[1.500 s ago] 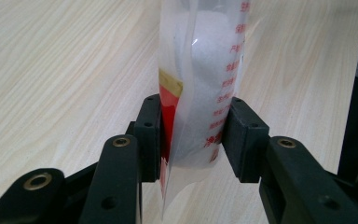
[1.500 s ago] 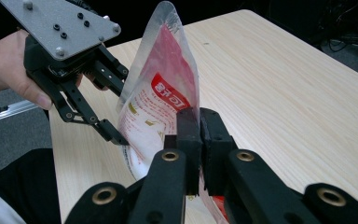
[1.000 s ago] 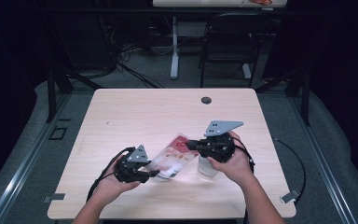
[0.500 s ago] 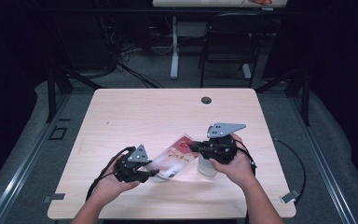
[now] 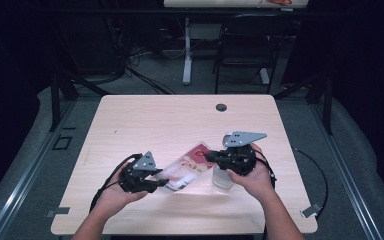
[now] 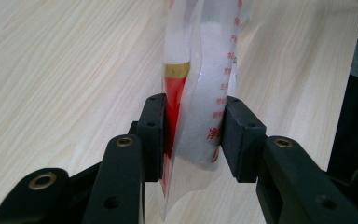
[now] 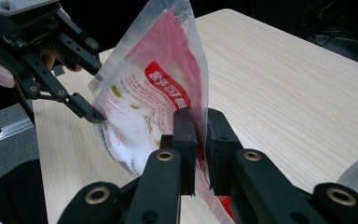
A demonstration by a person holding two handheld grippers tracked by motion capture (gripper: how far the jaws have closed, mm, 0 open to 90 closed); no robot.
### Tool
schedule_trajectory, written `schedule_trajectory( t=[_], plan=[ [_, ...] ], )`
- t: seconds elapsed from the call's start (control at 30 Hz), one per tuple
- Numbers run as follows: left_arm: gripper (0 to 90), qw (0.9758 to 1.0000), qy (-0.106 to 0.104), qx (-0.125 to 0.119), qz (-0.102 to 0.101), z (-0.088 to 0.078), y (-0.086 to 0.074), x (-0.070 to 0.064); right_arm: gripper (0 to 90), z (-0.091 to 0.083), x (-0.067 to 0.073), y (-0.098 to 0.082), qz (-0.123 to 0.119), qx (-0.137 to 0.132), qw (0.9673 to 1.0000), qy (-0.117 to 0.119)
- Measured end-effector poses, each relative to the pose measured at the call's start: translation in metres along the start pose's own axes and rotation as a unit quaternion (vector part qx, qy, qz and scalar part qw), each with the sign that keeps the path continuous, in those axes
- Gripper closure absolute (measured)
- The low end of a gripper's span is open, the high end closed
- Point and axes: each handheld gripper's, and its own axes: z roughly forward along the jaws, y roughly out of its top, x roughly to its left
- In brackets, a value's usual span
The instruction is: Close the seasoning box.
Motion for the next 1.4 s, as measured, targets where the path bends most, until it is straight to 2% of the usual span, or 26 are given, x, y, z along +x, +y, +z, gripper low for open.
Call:
schedule_trajectory(
  t=[0.27,0.67,1.1,1.4],
  plan=[
    [64.3,1.0,-0.002,0.003,0.0,-0.005,0.004,0.002,84.4,-0.001,-0.001,-0.001,0.005,-0.003,1.0,0.0],
    [65.0,0.9999,0.001,0.01,0.013,-0.014,0.015,0.005,83.4,-0.003,-0.004,-0.004,0.011,-0.005,0.9999,-0.004],
    [65.8,0.9999,-0.009,0.003,0.011,-0.017,0.015,0.008,79.8,-0.005,-0.004,-0.004,0.013,-0.006,0.9999,-0.005],
    [66.5,0.9999,-0.012,0.0,0.007,-0.018,0.016,0.009,76.8,-0.01,-0.004,-0.003,0.009,-0.006,0.9998,-0.014]
  ],
)
